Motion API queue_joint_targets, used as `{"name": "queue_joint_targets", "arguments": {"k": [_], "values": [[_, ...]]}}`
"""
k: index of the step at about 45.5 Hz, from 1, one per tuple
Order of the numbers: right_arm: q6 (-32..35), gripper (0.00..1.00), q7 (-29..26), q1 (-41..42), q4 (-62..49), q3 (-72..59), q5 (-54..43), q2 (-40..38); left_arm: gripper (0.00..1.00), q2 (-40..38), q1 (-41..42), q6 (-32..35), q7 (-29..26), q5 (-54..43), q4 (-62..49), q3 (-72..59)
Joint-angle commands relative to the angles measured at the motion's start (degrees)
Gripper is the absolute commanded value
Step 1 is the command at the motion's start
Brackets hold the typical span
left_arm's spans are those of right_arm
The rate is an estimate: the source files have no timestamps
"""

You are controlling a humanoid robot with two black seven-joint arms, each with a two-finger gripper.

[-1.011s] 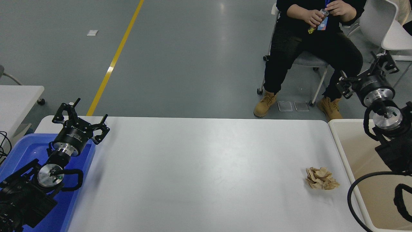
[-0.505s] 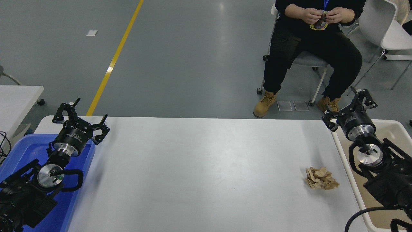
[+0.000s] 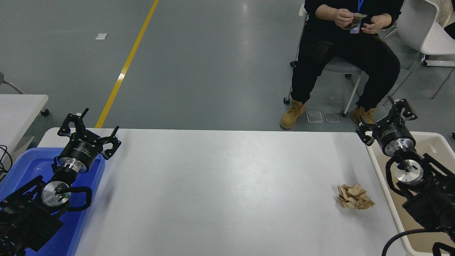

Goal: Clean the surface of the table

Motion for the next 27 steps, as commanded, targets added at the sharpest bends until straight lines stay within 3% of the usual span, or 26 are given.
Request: {"name": "queue_joint_targets", "arguments": {"k": [1, 14, 27], "values": [[0.09, 0.98, -0.2, 4.08, -0.18, -11.84, 0.03, -4.31, 1.0, 0.0, -0.02, 0.0, 0.08, 0.05, 0.02, 0.0], [0.18, 0.98, -0.2, 14.63, 0.62, -41.74, -0.06, -9.41, 1.0, 0.0, -0.02, 0.0, -0.01, -0.04, 0.02, 0.0], [0.0, 0.98, -0.2, 20.96, -0.17, -49.75, -0.67, -11.26, 1.0, 0.0, -0.02, 0.0, -0.01, -0.04, -0.07, 0.0]]}}
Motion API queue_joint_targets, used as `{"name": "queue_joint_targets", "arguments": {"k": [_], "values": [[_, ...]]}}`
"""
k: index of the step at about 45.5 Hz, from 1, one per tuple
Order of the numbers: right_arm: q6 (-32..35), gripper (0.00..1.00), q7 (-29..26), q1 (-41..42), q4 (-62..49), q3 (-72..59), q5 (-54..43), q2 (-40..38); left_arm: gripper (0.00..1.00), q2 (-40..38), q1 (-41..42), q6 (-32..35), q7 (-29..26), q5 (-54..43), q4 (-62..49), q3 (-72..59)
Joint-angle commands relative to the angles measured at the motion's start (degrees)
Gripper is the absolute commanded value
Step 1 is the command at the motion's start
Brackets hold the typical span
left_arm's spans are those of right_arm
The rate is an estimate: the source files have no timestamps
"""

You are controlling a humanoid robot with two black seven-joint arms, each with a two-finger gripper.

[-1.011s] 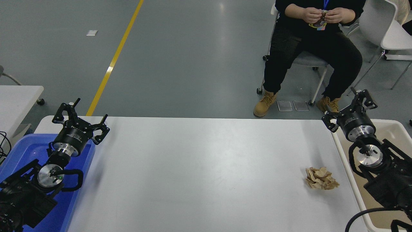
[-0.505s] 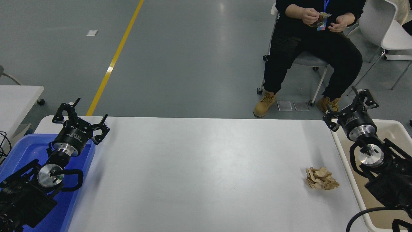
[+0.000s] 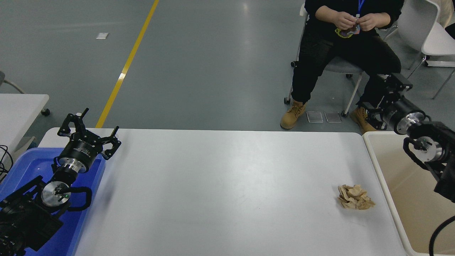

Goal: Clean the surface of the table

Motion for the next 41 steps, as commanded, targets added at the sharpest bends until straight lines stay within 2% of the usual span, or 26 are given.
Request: {"name": "queue_joint_targets", "arguments": {"k": [1, 8, 15, 22, 33, 41], "values": [[-0.16, 0.98, 0.0, 5.91, -0.96, -8.63, -0.38, -1.96, 1.0, 0.0, 0.08, 0.0, -0.01, -0.07, -0.06, 0.0], [0.19, 0.98, 0.26, 6.0, -5.97, -9.94, -3.53, -1.88, 1.0, 0.0, -0.01, 0.0, -0.01, -0.07, 0.03, 0.0], [0.2, 0.98, 1.75, 7.93, -6.06, -14.77, -21.1, -1.79, 1.0, 0.0, -0.01, 0.0, -0.01, 0.02, 0.03, 0.0], [0.28, 0.98, 5.79, 7.93, -5.1, -18.64, -33.15, -1.7, 1.0, 0.0, -0.01, 0.0, -0.01, 0.02, 0.03, 0.0], [1.6, 0.98, 7.11, 11.62, 7.99, -28.57, -46.16, -3.8, 1.0, 0.0, -0.01, 0.0, -0.01, 0.02, 0.03, 0.0], [1.6, 0.98, 8.7, 14.26, 15.73, -38.06, -49.68, -6.36, 1.0, 0.0, -0.01, 0.0, -0.01, 0.02, 0.03, 0.0]]}}
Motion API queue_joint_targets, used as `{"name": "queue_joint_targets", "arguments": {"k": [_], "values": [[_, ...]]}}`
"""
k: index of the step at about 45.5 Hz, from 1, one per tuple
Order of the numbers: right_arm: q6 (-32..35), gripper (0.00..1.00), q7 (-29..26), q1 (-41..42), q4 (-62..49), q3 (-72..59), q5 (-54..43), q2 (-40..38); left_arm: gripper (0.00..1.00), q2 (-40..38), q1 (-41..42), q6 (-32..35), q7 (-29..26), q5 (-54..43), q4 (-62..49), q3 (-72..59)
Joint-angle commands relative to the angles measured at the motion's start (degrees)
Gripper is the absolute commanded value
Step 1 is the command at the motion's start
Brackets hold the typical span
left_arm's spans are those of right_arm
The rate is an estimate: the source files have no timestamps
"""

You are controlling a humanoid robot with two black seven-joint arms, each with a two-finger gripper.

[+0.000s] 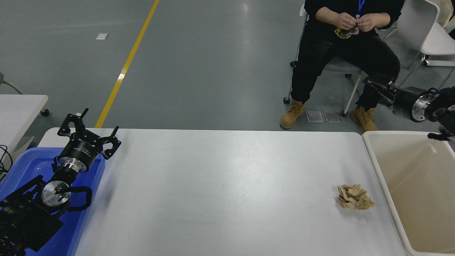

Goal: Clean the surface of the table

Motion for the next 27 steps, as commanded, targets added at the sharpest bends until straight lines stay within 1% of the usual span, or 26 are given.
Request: {"name": "queue_joint_targets", "arguments": {"k": [1, 7, 14, 20, 27], "values": [[0.48, 0.98, 2.11, 3.36, 9.43, -12.0, -8.53, -2.43, 1.0, 0.0, 0.05, 0.0, -0.01, 0.01, -0.07, 0.0], [0.48, 0.98, 3.6, 3.37, 9.35, -19.37, -10.38, -1.99, 1.0, 0.0, -0.03, 0.0, -0.01, -0.08, 0.02, 0.0], [0.04, 0.98, 3.87, 2.84, 9.52, -25.71, -14.51, -1.2, 1.0, 0.0, -0.03, 0.0, -0.01, 0.01, 0.02, 0.0], [-0.13, 0.98, 3.96, 1.08, 9.52, -27.21, -16.62, -1.02, 1.0, 0.0, 0.05, 0.0, -0.01, 0.01, 0.02, 0.0], [-0.13, 0.98, 4.75, -0.41, 9.78, -27.21, -16.71, -0.93, 1.0, 0.0, -0.03, 0.0, -0.01, -0.08, -0.07, 0.0]]}}
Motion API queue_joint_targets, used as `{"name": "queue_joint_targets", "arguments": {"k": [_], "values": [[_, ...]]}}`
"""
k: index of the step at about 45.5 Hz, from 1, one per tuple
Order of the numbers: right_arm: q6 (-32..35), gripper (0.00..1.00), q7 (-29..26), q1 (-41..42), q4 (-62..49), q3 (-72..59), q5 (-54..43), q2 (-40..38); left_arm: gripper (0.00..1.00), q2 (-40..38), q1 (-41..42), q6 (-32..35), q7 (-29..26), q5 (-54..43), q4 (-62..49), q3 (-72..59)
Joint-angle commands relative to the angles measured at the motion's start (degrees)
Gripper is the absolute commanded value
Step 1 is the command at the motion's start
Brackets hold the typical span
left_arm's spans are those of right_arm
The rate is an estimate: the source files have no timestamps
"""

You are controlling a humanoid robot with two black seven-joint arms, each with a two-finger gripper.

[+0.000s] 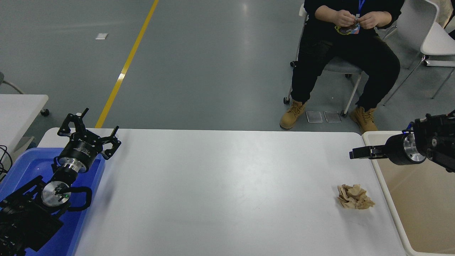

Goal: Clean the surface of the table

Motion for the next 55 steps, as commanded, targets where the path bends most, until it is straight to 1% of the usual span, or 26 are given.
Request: {"name": "queue_joint_targets", "arguments": {"k": [1, 9, 21, 32, 46, 55], "values": [[-0.14, 0.98, 1.06, -1.98, 0.92, -3.26, -2.44, 0.21, 1.0, 0.0, 0.05, 0.0, -0.01, 0.04, 0.03, 0.0], [-0.14, 0.98, 1.06, -2.69, 4.17, -2.91, -3.15, 0.12, 1.0, 0.0, -0.04, 0.0, -0.01, 0.04, -0.06, 0.0], [-0.14, 0.98, 1.06, -1.11, 8.74, -2.21, -3.06, 0.03, 1.0, 0.0, -0.04, 0.0, -0.01, 0.04, 0.03, 0.0], [-0.31, 0.98, 1.06, -1.99, 8.13, -0.63, -3.06, 0.12, 1.0, 0.0, -0.04, 0.0, 0.08, 0.04, -0.06, 0.0], [-1.72, 0.98, 1.06, -6.38, 4.97, 1.13, -2.97, 1.7, 1.0, 0.0, -0.04, 0.0, -0.01, 0.04, -0.06, 0.0], [-4.27, 0.98, 0.97, -7.96, 3.12, 2.27, -2.97, 3.46, 1.0, 0.0, -0.03, 0.0, -0.01, 0.04, 0.03, 0.0]]}}
